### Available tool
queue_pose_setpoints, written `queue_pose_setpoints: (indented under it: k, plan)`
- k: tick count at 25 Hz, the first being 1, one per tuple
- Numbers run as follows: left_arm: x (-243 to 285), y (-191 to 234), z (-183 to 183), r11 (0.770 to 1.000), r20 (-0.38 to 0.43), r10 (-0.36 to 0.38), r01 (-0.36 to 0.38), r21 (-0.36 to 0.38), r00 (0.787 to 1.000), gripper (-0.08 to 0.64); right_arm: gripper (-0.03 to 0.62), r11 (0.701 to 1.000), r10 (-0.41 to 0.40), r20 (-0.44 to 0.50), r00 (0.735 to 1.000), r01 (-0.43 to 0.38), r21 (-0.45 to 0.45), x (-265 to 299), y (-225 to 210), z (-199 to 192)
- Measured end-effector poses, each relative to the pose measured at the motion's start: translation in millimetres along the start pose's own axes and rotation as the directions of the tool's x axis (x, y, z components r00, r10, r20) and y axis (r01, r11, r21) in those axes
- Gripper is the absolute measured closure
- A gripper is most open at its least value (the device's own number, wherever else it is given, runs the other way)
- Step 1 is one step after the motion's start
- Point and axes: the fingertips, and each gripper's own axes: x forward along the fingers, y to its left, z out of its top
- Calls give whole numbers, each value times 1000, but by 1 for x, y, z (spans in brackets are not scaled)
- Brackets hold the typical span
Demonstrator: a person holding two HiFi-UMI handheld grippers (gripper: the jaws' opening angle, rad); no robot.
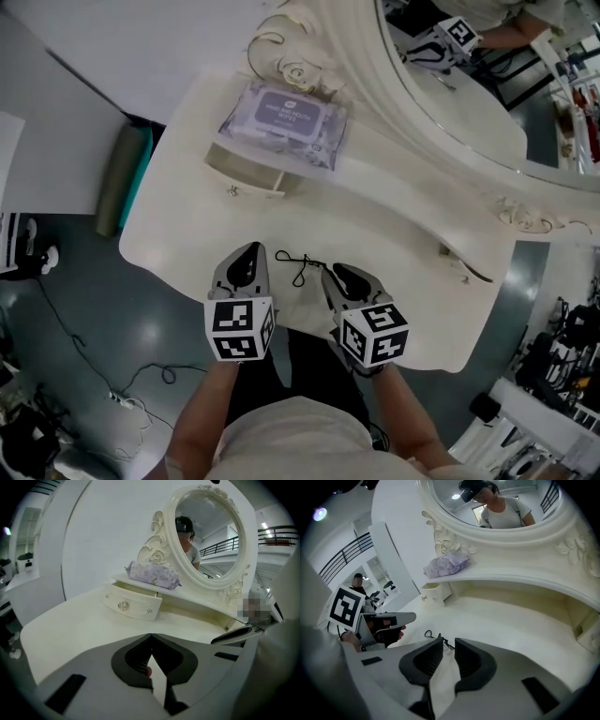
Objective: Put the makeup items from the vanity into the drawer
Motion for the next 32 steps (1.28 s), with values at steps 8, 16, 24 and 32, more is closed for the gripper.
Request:
queue_pose_setpoints:
  k: [8,16,24,32]
  plan:
    - [9,4,-10,998,-7,45,-45,-54,999,555,506,991,97,-50,994,-101,-92,11,3,-2]
    - [7,10,-17,993,-8,81,-82,-90,997,555,557,975,163,-82,983,-174,-141,21,10,3]
    - [1,16,-17,991,-2,95,-95,-91,995,555,571,974,199,-48,979,-203,-95,14,20,5]
    - [-10,28,-3,992,36,96,-93,-82,995,555,571,982,188,32,982,-187,-24,3,28,26]
